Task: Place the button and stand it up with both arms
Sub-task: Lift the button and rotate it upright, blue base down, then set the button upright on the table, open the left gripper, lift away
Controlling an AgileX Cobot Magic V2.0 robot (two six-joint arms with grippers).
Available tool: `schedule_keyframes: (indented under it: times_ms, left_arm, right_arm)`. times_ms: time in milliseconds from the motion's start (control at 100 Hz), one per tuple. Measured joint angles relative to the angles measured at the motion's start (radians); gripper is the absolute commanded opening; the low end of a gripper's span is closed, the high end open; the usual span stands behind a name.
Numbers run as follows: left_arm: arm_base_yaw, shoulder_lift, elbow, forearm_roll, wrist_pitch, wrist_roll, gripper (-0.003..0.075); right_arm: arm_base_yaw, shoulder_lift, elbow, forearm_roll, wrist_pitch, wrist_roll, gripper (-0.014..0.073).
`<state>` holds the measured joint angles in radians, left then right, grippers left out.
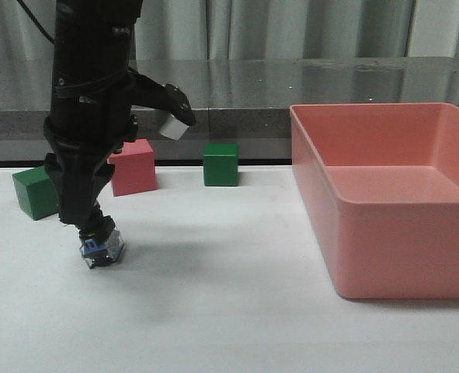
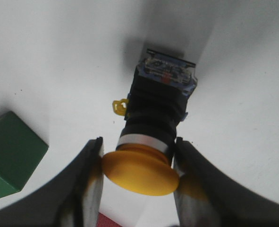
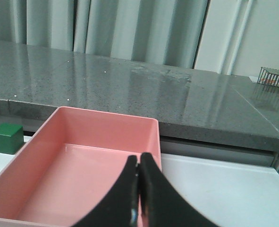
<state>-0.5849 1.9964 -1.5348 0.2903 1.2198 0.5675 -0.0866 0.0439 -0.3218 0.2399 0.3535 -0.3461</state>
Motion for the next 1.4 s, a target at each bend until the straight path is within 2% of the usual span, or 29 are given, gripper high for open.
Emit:
schedule_keyframes:
  times_ms: [90,160,300,350,430,750,1140,1210,1280,1400]
  left_arm:
    - [0.0,0.0,0.0,-0.002,0.0,0.0,0.0064]
    - [0.0,0.0,0.0,-0.002,0.0,0.0,0.0162]
    - [0.0,0.002,0.0,-0.005,0.0,0.0,0.0435]
    - [0.0,0.009,0.0,-0.022,0.0,-0.001,0.0505]
    - [0.0,0.02,0.0,-0.027,-0.004,-0.002,0.0559]
    - [0.0,-0.006,0.0,-0.019,-0.007,-0.029,0.0559]
    - [-0.007,-0.194,0.0,-0.063,-0.003,-0.031,0.0548]
    - [-0.007,-0.236,0.0,-0.063,-0.001,-0.061,0.0512]
    - [-0.007,-0.279,0.0,-0.063,0.006,-0.095,0.044]
    - [-0.003,-0.348,0.0,-0.063,0.011,-0.117,0.0235]
  right_arm:
    - [0.0,0.0,0.0,0.0,0.0,0.0,-0.0061]
    - [0.0,0.0,0.0,0.0,0.0,0.0,-0.0061]
    - [0.0,0.0,0.0,0.0,0.0,0.0,-0.0061]
    - [0.0,0.0,0.0,0.0,0.0,0.0,-0.0061]
    - [0.0,0.0,0.0,0.0,0.0,0.0,-0.0061]
    - [0.0,0.0,0.0,0.0,0.0,0.0,-0.0061]
    - [0.0,0.0,0.0,0.0,0.0,0.0,-0.0061]
    - [0.0,0.0,0.0,0.0,0.0,0.0,-0.0061]
    - [0.0,0.0,0.0,0.0,0.0,0.0,-0.0061]
    - [0.0,0.0,0.0,0.0,0.0,0.0,-0.0061]
